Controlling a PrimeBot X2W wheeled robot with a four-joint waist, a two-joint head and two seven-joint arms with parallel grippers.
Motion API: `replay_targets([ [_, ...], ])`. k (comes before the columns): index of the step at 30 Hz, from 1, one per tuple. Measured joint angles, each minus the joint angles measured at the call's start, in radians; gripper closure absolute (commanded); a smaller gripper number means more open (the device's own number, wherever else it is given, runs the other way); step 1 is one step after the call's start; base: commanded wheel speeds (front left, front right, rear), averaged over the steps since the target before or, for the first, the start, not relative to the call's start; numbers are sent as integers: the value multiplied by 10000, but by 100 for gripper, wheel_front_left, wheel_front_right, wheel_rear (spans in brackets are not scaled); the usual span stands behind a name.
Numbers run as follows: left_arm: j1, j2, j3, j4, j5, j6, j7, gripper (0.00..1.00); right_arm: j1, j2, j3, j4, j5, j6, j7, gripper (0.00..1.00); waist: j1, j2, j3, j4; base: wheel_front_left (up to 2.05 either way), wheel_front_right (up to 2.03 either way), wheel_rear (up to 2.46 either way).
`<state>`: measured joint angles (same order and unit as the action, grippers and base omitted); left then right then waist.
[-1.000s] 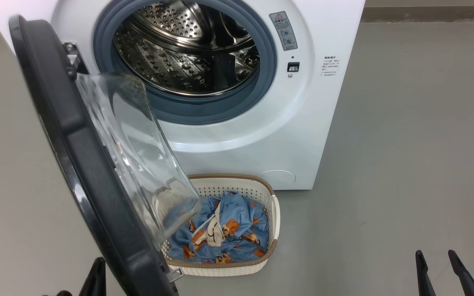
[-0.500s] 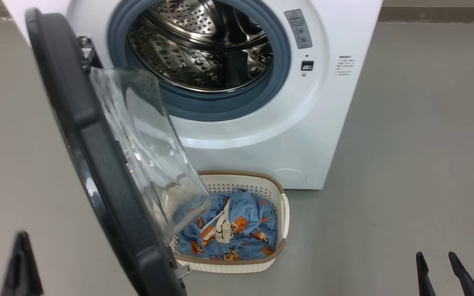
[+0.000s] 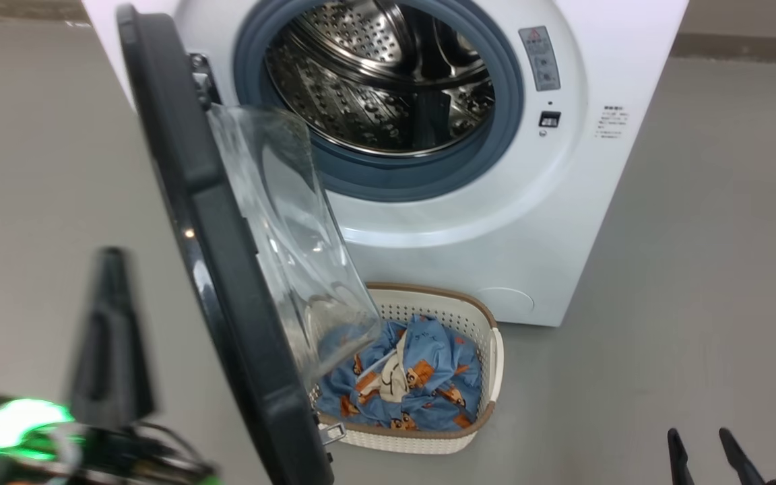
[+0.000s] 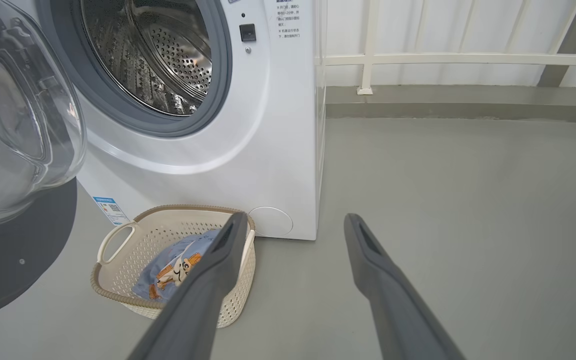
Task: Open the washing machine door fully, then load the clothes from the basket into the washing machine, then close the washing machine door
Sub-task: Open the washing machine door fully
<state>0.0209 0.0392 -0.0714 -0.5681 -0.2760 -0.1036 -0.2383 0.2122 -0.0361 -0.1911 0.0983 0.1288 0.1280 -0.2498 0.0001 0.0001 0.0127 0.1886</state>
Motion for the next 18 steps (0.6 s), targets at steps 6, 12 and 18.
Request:
replay_targets([
  [6, 7, 161, -2387, -1055, -309, -169, 1484, 100, 190, 6, 142, 174, 359, 0, 0, 0, -1, 0, -160, 250, 0, 0, 0],
  [12, 590, 571, -3482, -169, -1315, -198, 2472, 100, 186, 6, 190, 267, 454, 0, 0, 0, 0, 0, -151, 304, 0, 0, 0],
  [18, 1046, 723, -3785, 1407, -2136, -184, 3313, 100, 182, 8, 169, 339, 522, 0, 0, 0, 0, 0, -115, 360, 0, 0, 0],
])
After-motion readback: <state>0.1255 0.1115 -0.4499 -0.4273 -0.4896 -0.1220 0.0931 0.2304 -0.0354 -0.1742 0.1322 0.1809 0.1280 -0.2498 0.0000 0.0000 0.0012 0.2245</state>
